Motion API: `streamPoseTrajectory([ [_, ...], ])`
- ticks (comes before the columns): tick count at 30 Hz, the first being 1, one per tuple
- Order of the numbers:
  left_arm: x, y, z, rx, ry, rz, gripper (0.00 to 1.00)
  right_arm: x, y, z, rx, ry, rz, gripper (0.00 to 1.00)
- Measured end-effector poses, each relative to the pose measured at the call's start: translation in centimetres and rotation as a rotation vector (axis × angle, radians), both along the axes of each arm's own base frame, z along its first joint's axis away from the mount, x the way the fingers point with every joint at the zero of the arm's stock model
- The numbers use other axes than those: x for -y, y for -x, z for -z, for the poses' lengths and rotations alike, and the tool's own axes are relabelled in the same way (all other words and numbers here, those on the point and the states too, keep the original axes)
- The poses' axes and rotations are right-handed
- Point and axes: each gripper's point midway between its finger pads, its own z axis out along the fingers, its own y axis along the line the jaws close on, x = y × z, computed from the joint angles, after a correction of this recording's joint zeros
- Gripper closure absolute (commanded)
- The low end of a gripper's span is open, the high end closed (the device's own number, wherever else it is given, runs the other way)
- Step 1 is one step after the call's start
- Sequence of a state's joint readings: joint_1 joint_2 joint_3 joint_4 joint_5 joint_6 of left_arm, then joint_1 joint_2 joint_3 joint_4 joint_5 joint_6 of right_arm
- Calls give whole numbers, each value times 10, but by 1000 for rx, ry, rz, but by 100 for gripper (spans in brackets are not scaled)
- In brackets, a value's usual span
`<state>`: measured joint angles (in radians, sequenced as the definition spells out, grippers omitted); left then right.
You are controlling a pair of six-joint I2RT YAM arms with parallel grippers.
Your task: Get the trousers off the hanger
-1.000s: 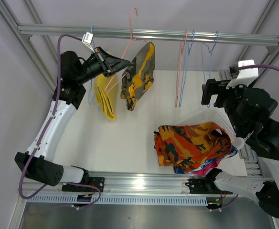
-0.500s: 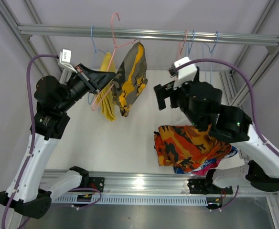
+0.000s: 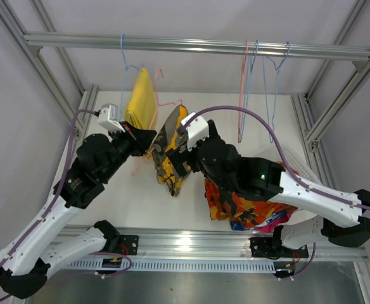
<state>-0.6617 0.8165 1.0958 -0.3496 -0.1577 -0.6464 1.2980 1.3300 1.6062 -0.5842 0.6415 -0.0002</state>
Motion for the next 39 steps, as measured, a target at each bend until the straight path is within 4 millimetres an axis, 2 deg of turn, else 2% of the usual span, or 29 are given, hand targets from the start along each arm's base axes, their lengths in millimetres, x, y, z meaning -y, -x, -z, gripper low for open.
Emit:
streamPoseTrajectory([
  [3,-5,-2,22,-9,-53,-54,99,-8,1,28,-36,17,1,1],
  [7,-12,-4,27,28,-80,-106,100,-18,3,63,-80,47,3,0],
  [11,-16,-6,33,44,-97,-130,99,-31,3,86,-111,67,-2,1],
  [19,-22,-2,41,58,-95,-143,100,-63,1,105,-137,45,-42,1],
  [25,-24,0,44,60,-93,-144,99,-81,-11,126,-156,52,-45,0],
  [32,-25,0,45,60,-94,-147,99,-82,-38,145,-187,61,-23,0],
  [39,-22,0,45,64,-89,-135,99,-81,-66,155,-208,59,1,1],
])
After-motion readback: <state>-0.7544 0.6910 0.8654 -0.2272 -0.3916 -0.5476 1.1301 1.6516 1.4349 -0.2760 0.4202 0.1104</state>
